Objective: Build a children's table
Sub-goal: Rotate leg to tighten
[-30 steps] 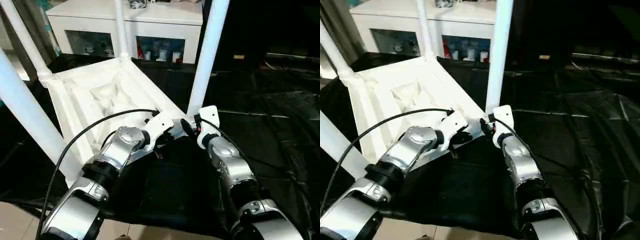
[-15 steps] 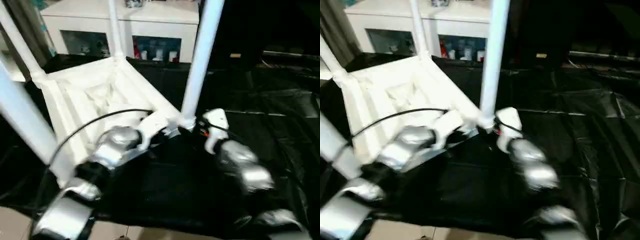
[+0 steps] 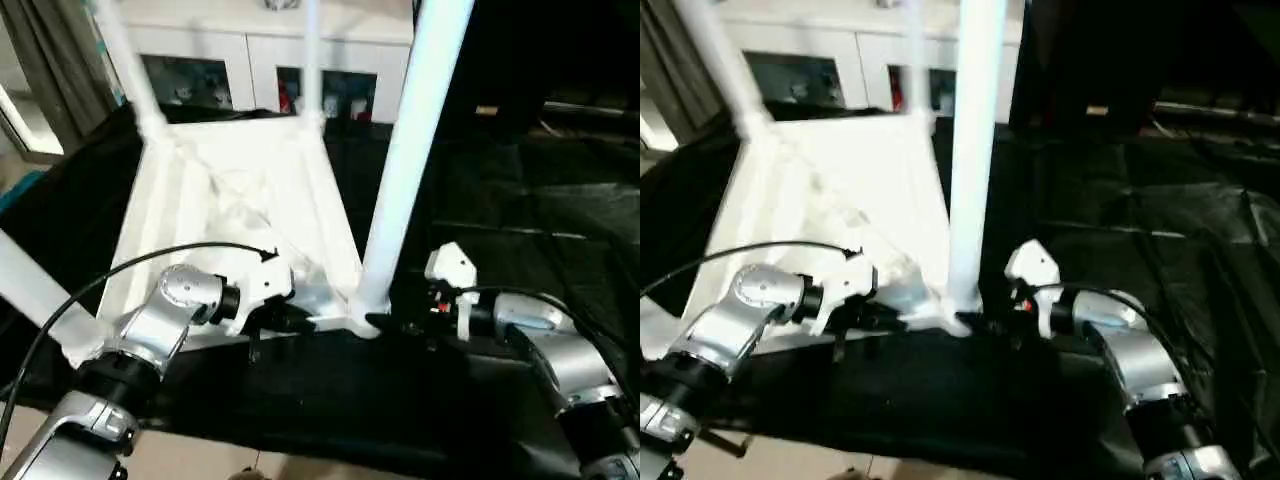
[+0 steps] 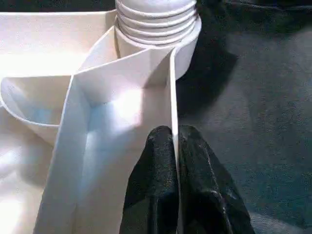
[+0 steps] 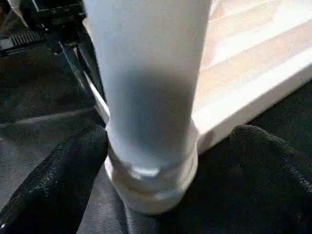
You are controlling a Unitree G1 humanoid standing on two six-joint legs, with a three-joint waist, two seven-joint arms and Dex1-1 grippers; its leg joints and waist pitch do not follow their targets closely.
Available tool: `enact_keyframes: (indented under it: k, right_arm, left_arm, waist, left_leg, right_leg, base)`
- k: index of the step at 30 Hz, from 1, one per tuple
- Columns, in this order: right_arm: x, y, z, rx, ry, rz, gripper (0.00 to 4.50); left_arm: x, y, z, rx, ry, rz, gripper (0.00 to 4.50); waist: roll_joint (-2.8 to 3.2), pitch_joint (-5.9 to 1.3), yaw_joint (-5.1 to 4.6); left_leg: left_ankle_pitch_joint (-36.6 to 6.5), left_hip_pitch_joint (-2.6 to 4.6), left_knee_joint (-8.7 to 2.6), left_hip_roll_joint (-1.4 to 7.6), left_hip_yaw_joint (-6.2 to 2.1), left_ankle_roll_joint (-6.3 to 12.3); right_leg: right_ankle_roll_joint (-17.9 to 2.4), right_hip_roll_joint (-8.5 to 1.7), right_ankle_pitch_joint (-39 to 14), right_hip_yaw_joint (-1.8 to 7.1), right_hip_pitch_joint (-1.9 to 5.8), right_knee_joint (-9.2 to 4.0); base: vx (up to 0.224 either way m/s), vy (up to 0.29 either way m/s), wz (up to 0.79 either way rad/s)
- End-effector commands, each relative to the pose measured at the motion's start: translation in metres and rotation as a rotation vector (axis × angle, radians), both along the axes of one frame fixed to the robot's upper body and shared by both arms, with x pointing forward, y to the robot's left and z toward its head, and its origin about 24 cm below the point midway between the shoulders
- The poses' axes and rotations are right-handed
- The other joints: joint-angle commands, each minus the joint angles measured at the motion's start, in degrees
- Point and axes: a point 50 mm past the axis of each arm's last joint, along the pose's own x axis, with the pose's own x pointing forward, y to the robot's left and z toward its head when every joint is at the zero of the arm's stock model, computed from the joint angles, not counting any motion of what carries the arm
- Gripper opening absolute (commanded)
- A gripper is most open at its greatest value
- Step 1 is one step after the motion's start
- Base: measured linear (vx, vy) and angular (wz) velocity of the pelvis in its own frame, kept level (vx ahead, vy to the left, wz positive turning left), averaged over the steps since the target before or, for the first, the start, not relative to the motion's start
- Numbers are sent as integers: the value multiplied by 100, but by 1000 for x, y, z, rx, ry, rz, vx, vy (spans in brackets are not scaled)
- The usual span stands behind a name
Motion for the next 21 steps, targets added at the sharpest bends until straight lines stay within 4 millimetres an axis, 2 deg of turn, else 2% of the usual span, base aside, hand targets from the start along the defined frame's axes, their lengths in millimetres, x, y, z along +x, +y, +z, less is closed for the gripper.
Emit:
enact_keyframes:
  k: [1,5,7,16,21]
  right_arm:
    - [2,0,6,-6,-12,14,445]
    - [1,2,6,-10,-4,36,429]
    - [0,2,6,-10,1,44,401]
    - [0,8,3,-5,20,82,331]
    - [0,10,1,-8,28,97,289]
  left_arm:
    - [-6,-9,1,-31,20,-70,0]
    - [-4,-8,2,-26,10,-57,0]
    - [-3,-8,2,-26,10,-48,0]
    - [-3,-8,2,-22,15,-47,0]
    - [-3,-9,2,-16,16,-48,0]
  waist:
    - [-58,-289,-21]
    - [-70,-297,-28]
    - [-91,-298,-24]
    - [-79,-306,-21]
    - [-94,-311,-20]
  left_leg:
    - [-971,71,-402,313,-72,337]
    - [-882,60,-386,301,-71,353]
    - [-821,61,-379,301,-69,389]
    - [-737,63,-363,301,-68,431]
    - [-698,58,-352,295,-64,456]
  right_leg:
    - [-1484,-355,-307,175,218,-365]
    - [-1469,-360,-251,178,234,-359]
    - [-1476,-360,-204,174,233,-350]
    - [-1505,-356,-142,170,234,-337]
    - [-1530,-353,-83,165,241,-323]
  base:
    - [0,0,0]
    - [0,0,0]
    - [0,0,0]
    - [0,0,0]
    - [0,0,0]
